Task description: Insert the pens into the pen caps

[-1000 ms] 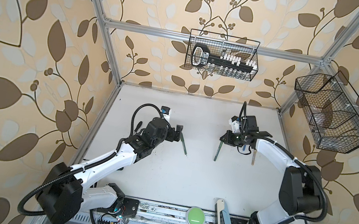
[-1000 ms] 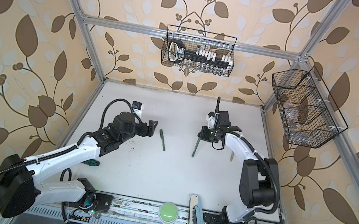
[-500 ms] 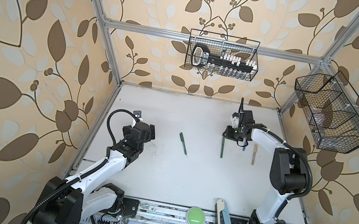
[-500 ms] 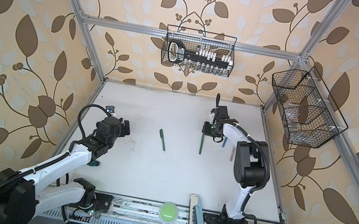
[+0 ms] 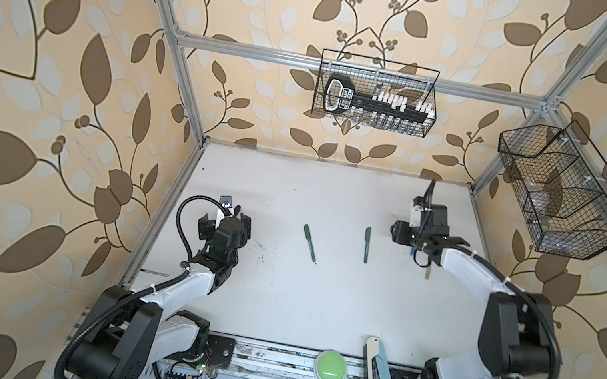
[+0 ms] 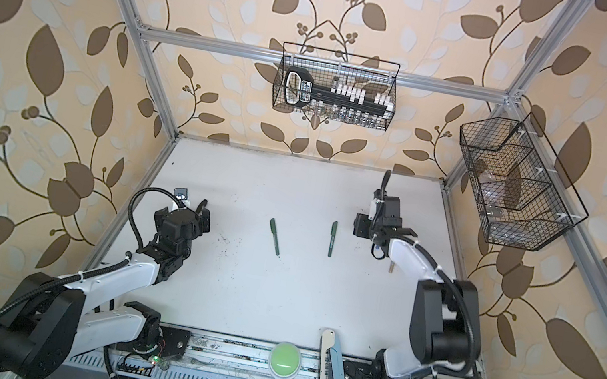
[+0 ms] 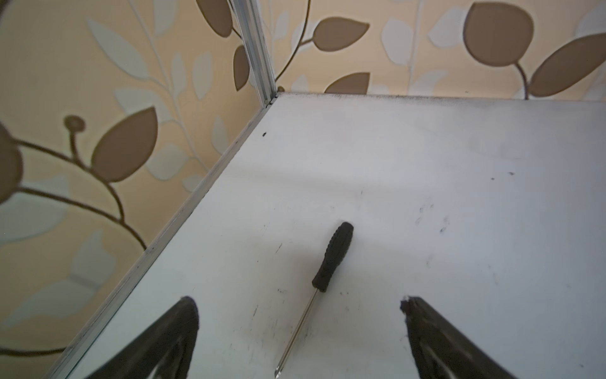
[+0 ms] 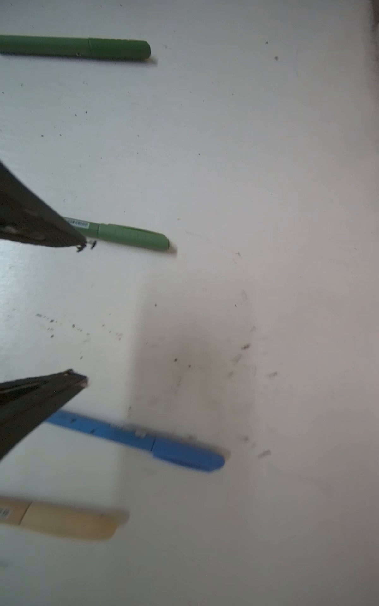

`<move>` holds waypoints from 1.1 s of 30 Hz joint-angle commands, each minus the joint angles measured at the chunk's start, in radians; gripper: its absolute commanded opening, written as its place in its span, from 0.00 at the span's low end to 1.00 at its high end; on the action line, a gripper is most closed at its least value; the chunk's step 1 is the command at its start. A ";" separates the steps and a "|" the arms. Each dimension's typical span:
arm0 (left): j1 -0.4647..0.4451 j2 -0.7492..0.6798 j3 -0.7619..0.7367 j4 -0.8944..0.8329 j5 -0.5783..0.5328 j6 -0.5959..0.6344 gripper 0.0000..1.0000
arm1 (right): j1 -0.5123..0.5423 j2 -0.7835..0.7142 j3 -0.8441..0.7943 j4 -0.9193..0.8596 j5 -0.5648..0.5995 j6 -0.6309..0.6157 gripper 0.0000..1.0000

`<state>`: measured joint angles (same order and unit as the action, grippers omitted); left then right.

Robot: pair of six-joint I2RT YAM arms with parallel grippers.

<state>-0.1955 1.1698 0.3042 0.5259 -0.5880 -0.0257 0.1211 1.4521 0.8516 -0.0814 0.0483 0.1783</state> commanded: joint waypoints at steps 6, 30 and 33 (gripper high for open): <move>0.073 0.082 0.048 0.152 0.049 -0.006 0.99 | -0.095 -0.163 -0.460 0.668 0.324 -0.077 0.74; 0.169 0.333 0.065 0.258 0.180 -0.069 0.99 | -0.071 -0.110 -0.674 1.093 0.176 -0.149 1.00; 0.169 0.332 0.066 0.256 0.181 -0.069 0.99 | -0.069 -0.110 -0.675 1.096 0.182 -0.150 1.00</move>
<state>-0.0292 1.5269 0.3481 0.7624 -0.4179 -0.0818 0.0540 1.3403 0.1562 0.9791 0.2462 0.0509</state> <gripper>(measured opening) 0.988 0.999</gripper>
